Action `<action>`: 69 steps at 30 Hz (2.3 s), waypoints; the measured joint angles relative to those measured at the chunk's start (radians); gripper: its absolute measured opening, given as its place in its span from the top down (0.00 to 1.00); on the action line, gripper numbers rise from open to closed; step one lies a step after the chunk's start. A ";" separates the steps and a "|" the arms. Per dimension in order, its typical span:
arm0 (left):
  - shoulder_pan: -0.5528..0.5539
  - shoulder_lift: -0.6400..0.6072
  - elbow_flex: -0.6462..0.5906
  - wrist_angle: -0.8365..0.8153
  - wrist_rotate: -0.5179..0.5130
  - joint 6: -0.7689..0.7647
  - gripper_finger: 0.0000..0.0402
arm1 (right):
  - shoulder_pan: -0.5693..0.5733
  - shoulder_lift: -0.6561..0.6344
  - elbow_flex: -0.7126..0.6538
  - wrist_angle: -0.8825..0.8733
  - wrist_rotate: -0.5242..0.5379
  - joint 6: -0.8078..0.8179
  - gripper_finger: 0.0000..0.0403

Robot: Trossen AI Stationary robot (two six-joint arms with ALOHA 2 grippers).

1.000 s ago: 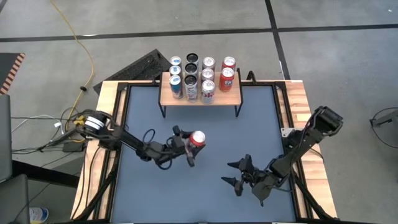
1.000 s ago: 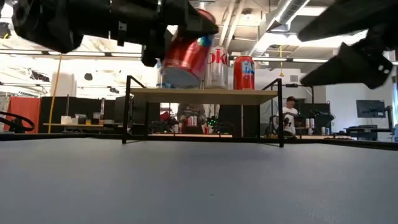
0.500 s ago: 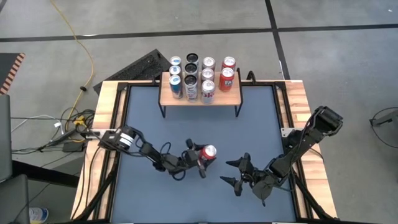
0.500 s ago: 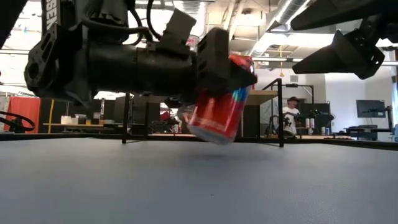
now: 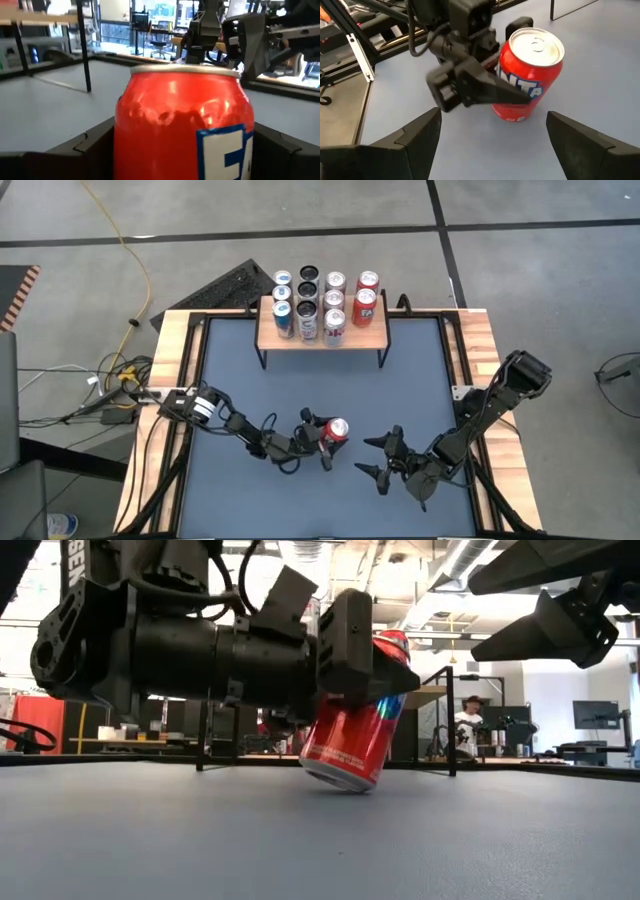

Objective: Place canned beverage on shelf
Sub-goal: Put the orange soda can on the shelf aligned with the other orange soda can

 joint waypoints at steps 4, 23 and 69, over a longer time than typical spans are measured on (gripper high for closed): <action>0.003 0.001 0.000 -0.070 0.010 -0.047 0.21 | 0.000 0.000 0.000 0.001 -0.002 0.000 0.15; -0.003 0.001 -0.001 -0.109 0.051 -0.136 0.20 | 0.000 0.000 0.000 -0.003 -0.004 0.007 0.15; -0.056 -0.240 -0.003 -0.415 0.286 0.036 0.21 | -0.147 -0.072 0.341 -0.832 -0.562 -0.324 0.15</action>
